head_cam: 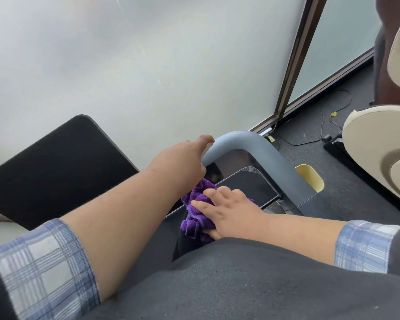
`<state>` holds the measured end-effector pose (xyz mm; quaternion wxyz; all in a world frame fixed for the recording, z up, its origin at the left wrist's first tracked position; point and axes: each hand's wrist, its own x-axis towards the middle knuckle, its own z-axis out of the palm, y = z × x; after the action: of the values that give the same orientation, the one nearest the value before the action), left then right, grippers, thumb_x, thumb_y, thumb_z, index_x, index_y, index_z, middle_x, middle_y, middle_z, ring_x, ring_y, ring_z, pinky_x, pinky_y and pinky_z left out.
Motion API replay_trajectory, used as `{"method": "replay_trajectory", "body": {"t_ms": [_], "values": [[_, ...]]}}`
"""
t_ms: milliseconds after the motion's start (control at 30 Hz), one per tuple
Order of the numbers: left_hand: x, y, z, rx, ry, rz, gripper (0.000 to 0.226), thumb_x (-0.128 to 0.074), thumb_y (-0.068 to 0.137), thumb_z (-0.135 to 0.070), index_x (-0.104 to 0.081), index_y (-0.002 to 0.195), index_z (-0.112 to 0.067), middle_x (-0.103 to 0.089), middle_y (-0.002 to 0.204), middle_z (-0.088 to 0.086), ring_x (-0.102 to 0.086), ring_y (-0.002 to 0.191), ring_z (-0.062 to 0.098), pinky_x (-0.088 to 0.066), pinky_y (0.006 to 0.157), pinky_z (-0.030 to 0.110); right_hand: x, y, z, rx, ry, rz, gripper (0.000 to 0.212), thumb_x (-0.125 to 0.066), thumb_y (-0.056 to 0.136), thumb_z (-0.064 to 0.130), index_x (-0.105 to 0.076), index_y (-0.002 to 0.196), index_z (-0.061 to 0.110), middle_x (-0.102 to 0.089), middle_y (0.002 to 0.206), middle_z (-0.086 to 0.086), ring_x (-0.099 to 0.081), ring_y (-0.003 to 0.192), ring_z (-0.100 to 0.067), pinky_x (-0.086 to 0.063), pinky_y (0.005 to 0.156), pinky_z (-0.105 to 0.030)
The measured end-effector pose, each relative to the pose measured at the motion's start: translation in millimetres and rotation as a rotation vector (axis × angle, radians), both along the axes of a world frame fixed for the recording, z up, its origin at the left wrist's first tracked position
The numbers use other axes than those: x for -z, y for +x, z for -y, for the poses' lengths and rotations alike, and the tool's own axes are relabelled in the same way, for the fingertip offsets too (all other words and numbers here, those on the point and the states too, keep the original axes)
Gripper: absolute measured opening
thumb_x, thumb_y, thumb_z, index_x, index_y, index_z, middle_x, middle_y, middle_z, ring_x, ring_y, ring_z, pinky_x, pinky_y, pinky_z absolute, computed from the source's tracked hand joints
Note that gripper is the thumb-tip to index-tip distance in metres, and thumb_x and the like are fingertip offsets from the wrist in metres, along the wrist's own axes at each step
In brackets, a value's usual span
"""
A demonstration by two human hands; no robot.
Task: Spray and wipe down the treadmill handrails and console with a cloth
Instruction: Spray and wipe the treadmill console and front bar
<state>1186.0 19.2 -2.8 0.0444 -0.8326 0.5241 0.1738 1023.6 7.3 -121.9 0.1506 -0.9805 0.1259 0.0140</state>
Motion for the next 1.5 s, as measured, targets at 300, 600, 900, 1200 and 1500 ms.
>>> {"method": "replay_trajectory", "body": {"t_ms": [300, 600, 900, 1200, 1500], "values": [[6.5, -2.5, 16.0, 0.001, -0.015, -0.003, 0.047, -0.043, 0.091, -0.016, -0.035, 0.131, -0.039, -0.053, 0.099, -0.001, -0.056, 0.081, 0.027, -0.044, 0.064, 0.035, 5.0, 0.3, 2.1, -0.030, 0.030, 0.030, 0.073, -0.058, 0.073, 0.067, -0.052, 0.136, 0.032, -0.058, 0.128, -0.005, -0.059, 0.100, -0.026, -0.050, 0.068, -0.039], [-1.7, -42.9, 44.0, 0.206, -0.074, -0.120, 0.057, -0.044, 0.096, -0.020, -0.027, 0.143, -0.046, -0.044, 0.107, -0.012, -0.052, 0.083, 0.020, -0.039, 0.062, 0.030, -4.1, 2.3, 3.6, -0.054, 0.130, -0.018, 0.066, -0.053, 0.084, 0.063, -0.044, 0.139, 0.029, -0.052, 0.131, -0.008, -0.050, 0.113, -0.030, -0.046, 0.083, -0.047], [3.0, -57.7, 41.7, 0.171, -0.087, -0.193, 0.048, -0.046, 0.097, -0.022, -0.033, 0.139, -0.042, -0.048, 0.101, -0.011, -0.052, 0.075, 0.018, -0.037, 0.060, 0.030, -14.6, -1.0, 9.9, -0.047, 0.212, -0.039, 0.055, -0.052, 0.090, 0.055, -0.049, 0.136, 0.024, -0.056, 0.120, -0.011, -0.049, 0.114, -0.035, -0.040, 0.096, -0.050], [-10.1, -29.8, -10.9, -0.106, -0.292, -0.303, 0.051, -0.056, 0.092, -0.031, -0.033, 0.132, -0.054, -0.055, 0.074, -0.012, -0.053, 0.061, 0.006, -0.035, 0.052, 0.024, -22.9, -26.3, 14.9, 0.181, 0.519, 0.142, 0.063, -0.052, 0.084, 0.055, -0.054, 0.141, 0.030, -0.055, 0.136, -0.001, -0.052, 0.119, -0.030, -0.044, 0.102, -0.048], [-8.1, -28.3, -43.4, -0.147, -0.383, -0.497, 0.055, -0.060, 0.092, -0.035, -0.031, 0.128, -0.065, -0.064, 0.087, -0.014, -0.058, 0.060, 0.007, -0.052, 0.060, 0.032, -72.7, -88.1, 24.9, 0.789, 0.252, 0.441, 0.061, -0.052, 0.089, 0.058, -0.046, 0.145, 0.035, -0.041, 0.143, 0.006, -0.035, 0.127, -0.014, -0.023, 0.113, -0.025]]}}
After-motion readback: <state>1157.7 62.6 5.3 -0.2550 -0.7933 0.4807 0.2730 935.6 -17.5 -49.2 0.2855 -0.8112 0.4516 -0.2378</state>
